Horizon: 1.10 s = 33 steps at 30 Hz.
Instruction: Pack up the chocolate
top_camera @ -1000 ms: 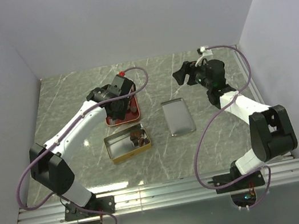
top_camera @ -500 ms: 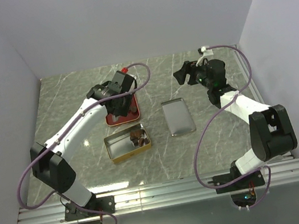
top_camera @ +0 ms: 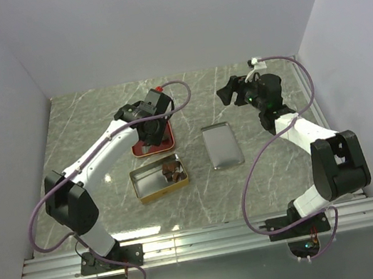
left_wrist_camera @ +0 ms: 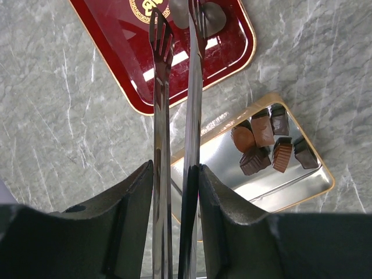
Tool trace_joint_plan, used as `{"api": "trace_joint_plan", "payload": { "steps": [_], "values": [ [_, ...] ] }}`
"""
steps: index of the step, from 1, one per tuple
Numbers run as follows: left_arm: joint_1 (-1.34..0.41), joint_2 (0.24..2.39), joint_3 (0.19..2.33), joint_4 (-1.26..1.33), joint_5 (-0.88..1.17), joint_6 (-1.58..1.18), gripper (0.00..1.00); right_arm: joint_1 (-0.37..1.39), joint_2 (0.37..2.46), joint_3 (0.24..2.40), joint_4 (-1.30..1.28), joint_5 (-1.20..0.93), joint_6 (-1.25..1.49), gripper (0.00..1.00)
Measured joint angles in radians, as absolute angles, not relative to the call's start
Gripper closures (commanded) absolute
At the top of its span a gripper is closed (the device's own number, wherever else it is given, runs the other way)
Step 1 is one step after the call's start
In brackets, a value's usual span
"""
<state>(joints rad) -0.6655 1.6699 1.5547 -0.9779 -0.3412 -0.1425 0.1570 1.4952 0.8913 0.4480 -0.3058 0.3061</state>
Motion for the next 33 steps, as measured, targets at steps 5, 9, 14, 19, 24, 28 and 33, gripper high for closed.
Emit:
{"api": "trace_joint_plan", "payload": {
  "steps": [5, 9, 14, 19, 24, 28, 33],
  "values": [
    [-0.665, 1.687, 1.555, -0.978, -0.346, -0.142, 0.59, 0.154, 1.495, 0.891, 0.448, -0.308, 0.307, 0.13],
    [-0.665, 1.703, 1.555, -0.978, -0.348, -0.142, 0.60, 0.152, 1.495, 0.891, 0.448, -0.308, 0.307, 0.13],
    [-0.665, 1.715, 1.555, -0.978, -0.351, -0.142, 0.61, 0.152, 1.497, 0.891, 0.448, -0.308, 0.310, 0.13],
    [-0.665, 1.715, 1.556, -0.979, -0.363, -0.143, 0.61, 0.150, 1.505, 0.891, 0.449, -0.309, 0.314, 0.13],
    [-0.665, 1.715, 1.556, -0.979, -0.364, -0.143, 0.62, 0.148, 1.508, 0.891, 0.450, -0.313, 0.317, 0.13],
    [-0.665, 1.715, 1.556, -0.979, -0.369, -0.146, 0.62, 0.148, 1.508, 0.891, 0.449, -0.316, 0.317, 0.13],
    [-0.657, 1.706, 1.512, -0.944, -0.393, -0.182, 0.44, 0.148, 1.508, 0.891, 0.450, -0.319, 0.317, 0.13]
  ]
}}
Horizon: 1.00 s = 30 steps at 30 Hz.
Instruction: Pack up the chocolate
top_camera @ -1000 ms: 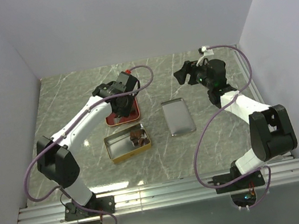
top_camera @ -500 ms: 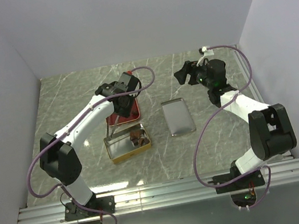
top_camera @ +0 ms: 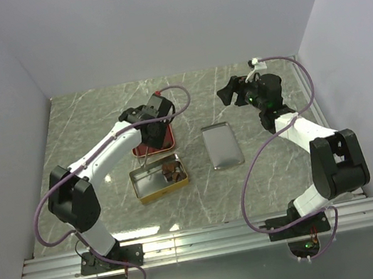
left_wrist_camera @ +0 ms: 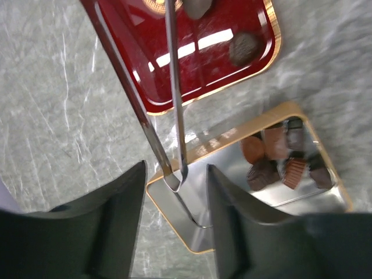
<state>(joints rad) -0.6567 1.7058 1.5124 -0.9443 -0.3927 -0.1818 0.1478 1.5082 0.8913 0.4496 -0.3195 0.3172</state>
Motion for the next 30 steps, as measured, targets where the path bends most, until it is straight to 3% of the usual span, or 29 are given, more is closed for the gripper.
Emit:
{"api": "trace_joint_plan", "payload": {
  "steps": [4, 10, 30],
  "values": [
    [-0.630, 1.682, 1.405, -0.886, -0.400, -0.236, 0.33, 0.148, 1.508, 0.891, 0.450, -0.324, 0.318, 0.13],
    [-0.564, 1.638, 1.305, -0.777, -0.375, -0.288, 0.28, 0.148, 1.508, 0.891, 0.452, -0.327, 0.318, 0.13],
    [-0.482, 1.640, 1.182, -0.563, -0.249, -0.320, 0.30, 0.143, 1.508, 0.891, 0.455, -0.334, 0.321, 0.13]
  ]
}}
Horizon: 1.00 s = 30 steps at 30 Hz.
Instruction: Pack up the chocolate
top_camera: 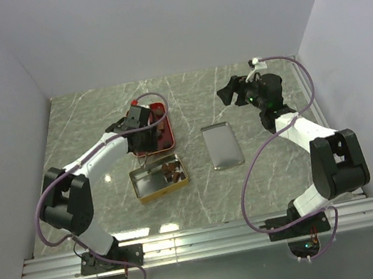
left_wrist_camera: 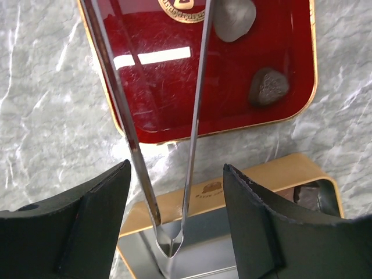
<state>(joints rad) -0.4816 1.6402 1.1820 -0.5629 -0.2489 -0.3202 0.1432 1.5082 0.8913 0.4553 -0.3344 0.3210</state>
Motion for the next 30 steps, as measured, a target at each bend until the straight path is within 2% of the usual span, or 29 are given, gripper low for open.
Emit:
{"api": "trace_joint_plan", "payload": {
  "steps": [15, 30],
  "values": [
    [-0.456, 1.678, 1.176, -0.494, -0.238, -0.329, 0.31, 0.143, 1.508, 0.891, 0.455, -0.334, 0.321, 0.13],
    [-0.452, 1.658, 1.124, -0.470, -0.282, -0.339, 0.28, 0.143, 1.528, 0.892, 0.456, -0.343, 0.321, 0.13]
  ]
}}
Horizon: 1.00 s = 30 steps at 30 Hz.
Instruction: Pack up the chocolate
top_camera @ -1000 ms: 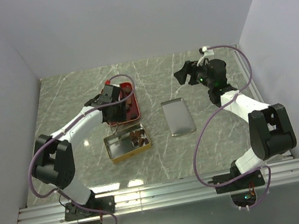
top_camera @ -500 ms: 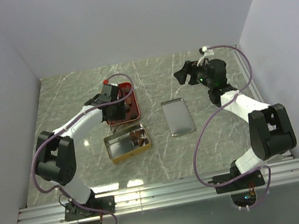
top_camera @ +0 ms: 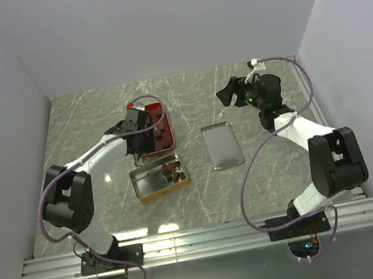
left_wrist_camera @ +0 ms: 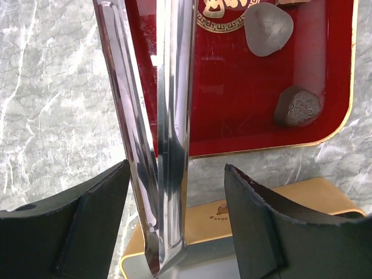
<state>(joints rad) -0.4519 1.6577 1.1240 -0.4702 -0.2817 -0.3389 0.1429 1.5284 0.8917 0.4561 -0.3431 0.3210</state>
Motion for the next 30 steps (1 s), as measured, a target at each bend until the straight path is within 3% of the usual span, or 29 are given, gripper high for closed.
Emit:
{"api": "trace_joint_plan", "payload": {
  "steps": [14, 30],
  "values": [
    [-0.452, 1.565, 1.092, -0.451, -0.317, -0.344, 0.23, 0.143, 1.528, 0.892, 0.456, -0.353, 0.321, 0.13],
    [-0.446, 1.663, 1.090, -0.442, -0.292, -0.345, 0.21, 0.143, 1.528, 0.892, 0.455, -0.352, 0.321, 0.13]
  ]
}}
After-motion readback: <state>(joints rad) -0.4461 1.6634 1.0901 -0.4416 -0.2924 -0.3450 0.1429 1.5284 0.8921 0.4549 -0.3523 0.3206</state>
